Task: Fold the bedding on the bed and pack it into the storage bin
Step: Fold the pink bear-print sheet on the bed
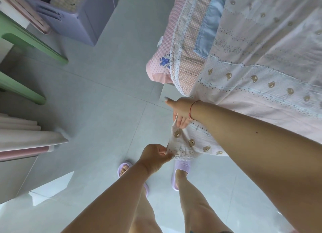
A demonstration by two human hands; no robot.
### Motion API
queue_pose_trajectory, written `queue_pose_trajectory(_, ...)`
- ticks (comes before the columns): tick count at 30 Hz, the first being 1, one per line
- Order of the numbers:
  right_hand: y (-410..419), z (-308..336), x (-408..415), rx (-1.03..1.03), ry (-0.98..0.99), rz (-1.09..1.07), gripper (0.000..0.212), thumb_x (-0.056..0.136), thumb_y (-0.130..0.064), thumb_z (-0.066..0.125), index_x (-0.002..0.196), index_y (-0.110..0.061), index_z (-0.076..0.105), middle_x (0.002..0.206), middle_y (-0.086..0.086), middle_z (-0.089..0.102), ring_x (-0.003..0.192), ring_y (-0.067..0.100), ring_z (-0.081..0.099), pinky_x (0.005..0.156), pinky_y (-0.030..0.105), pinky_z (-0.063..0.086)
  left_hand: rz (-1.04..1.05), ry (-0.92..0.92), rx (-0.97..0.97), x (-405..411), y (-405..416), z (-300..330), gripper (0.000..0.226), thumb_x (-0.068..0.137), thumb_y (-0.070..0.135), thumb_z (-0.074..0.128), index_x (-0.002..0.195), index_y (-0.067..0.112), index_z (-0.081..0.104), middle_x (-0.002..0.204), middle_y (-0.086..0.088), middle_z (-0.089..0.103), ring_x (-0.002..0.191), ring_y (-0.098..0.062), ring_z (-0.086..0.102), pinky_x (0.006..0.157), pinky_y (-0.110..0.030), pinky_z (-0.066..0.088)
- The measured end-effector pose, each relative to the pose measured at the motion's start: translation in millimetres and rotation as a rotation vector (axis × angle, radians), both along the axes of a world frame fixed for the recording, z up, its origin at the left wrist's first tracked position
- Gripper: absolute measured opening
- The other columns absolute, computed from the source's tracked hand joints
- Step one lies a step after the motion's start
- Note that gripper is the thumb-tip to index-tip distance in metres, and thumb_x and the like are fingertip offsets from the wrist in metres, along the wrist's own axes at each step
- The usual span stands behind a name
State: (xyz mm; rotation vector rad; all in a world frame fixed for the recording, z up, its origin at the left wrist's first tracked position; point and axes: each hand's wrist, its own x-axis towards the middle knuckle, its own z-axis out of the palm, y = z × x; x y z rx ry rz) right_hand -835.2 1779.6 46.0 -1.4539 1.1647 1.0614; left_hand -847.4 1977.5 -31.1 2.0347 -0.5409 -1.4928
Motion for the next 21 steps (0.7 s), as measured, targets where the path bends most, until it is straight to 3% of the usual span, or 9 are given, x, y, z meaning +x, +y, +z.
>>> queue_pose_trajectory(4, 13, -10, -6, 0.002, -0.038, 0.023, 0.095, 0.089, -0.070, 0.014, 0.121, 0.013, 0.048, 0.120, 0.031, 0.058, 0.117, 0.040, 0.055, 0.086, 0.036, 0.047, 0.060, 0.014, 0.002, -1, 1, 8, 0.028, 0.087, 0.035, 0.069, 0.076, 0.009, 0.074, 0.073, 0.002, 0.075, 0.081, -0.023, 0.070, 0.074, -0.032, 0.053)
queue_pose_trajectory(7, 18, -16, -15, -0.072, -0.166, 0.033, 0.083, 0.091, -0.067, 0.021, 0.109, 0.006, 0.057, 0.097, 0.019, 0.067, 0.102, 0.035, 0.064, 0.087, 0.038, 0.053, 0.128, 0.010, 0.001, 0, 2, 14, 0.026, 0.087, 0.030, 0.070, 0.077, 0.007, 0.075, 0.072, 0.000, 0.075, 0.069, -0.010, 0.068, 0.070, -0.025, 0.052)
queue_pose_trajectory(10, 19, -12, -25, -0.074, -0.255, 0.074, 0.075, 0.095, -0.062, 0.017, 0.122, -0.002, 0.054, 0.101, 0.016, 0.071, 0.097, 0.029, 0.067, 0.096, 0.043, 0.049, 0.145, 0.004, -0.009, 1, -1, 23, 0.022, 0.083, 0.030, 0.074, 0.075, 0.010, 0.076, 0.068, 0.000, 0.074, 0.061, -0.002, 0.065, 0.063, -0.016, 0.048)
queue_pose_trajectory(13, 17, -3, -32, -0.071, -0.294, 0.020, 0.068, 0.096, -0.061, 0.016, 0.129, -0.012, 0.049, 0.099, 0.013, 0.072, 0.097, 0.025, 0.068, 0.098, 0.044, 0.047, 0.122, -0.015, 0.003, 1, -6, 31, 0.020, 0.078, 0.030, 0.078, 0.070, 0.012, 0.076, 0.065, 0.001, 0.073, 0.064, -0.007, 0.067, 0.062, -0.017, 0.050)
queue_pose_trajectory(16, 12, 6, -38, -0.079, -0.317, -0.047, 0.069, 0.096, -0.061, 0.016, 0.132, -0.012, 0.048, 0.103, 0.017, 0.070, 0.099, 0.028, 0.067, 0.096, 0.046, 0.050, 0.081, -0.039, 0.032, -1, -9, 35, 0.017, 0.073, 0.028, 0.082, 0.070, 0.013, 0.074, 0.069, 0.000, 0.073, 0.073, -0.014, 0.070, 0.072, -0.025, 0.055)
queue_pose_trajectory(21, 8, 11, -58, -0.084, -0.324, -0.093, 0.066, 0.096, -0.060, 0.020, 0.120, -0.010, 0.056, 0.096, 0.016, 0.069, 0.094, 0.029, 0.068, 0.093, 0.045, 0.051, 0.033, -0.024, 0.065, -7, -9, 39, 0.016, 0.072, 0.016, 0.082, 0.077, 0.014, 0.068, 0.078, 0.000, 0.070, 0.080, -0.019, 0.068, 0.072, -0.024, 0.052)
